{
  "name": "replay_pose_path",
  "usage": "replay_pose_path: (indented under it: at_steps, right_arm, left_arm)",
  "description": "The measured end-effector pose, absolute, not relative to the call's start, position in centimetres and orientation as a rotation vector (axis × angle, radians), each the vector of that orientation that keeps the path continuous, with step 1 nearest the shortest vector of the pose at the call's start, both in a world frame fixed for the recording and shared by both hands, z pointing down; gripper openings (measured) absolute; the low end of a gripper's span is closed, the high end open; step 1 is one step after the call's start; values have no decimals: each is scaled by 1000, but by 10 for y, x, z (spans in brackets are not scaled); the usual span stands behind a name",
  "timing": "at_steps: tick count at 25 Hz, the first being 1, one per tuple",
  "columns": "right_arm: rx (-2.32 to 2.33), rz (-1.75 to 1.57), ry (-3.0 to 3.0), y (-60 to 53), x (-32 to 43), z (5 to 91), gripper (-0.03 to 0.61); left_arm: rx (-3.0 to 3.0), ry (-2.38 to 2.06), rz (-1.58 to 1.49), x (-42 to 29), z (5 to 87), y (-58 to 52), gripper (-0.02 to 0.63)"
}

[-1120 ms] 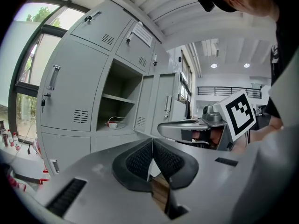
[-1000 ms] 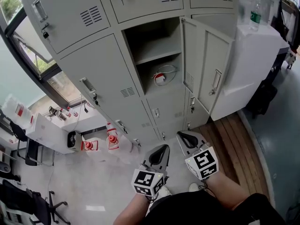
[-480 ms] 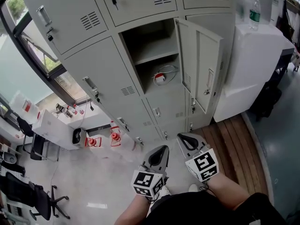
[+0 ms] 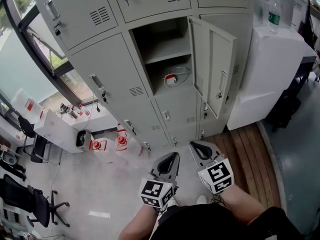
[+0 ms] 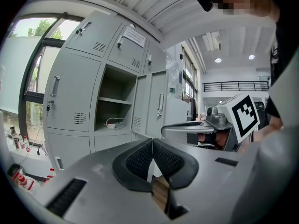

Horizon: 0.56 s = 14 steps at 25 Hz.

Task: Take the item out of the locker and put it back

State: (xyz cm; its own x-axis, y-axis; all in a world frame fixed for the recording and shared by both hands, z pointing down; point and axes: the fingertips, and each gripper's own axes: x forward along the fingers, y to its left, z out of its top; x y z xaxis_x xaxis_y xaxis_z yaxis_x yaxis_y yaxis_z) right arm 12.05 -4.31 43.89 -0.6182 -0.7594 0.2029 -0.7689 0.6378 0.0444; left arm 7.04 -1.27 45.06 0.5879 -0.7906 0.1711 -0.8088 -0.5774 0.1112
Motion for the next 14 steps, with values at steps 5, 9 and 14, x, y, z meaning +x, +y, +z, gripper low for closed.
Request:
replay_pose_path:
  at_steps: [5, 9, 14]
  right_arm:
    - [1238, 75, -2666, -37, 118, 441, 52]
    - [1230, 74, -2677, -35, 116, 438, 52]
    - [1229, 86, -2684, -33, 113, 439, 52]
  left_arm:
    - [2645, -1375, 123, 68, 442, -11, 17]
    - [2641, -1380, 129, 67, 442, -7, 17]
    - [2648, -1371, 142, 68, 444, -6, 17]
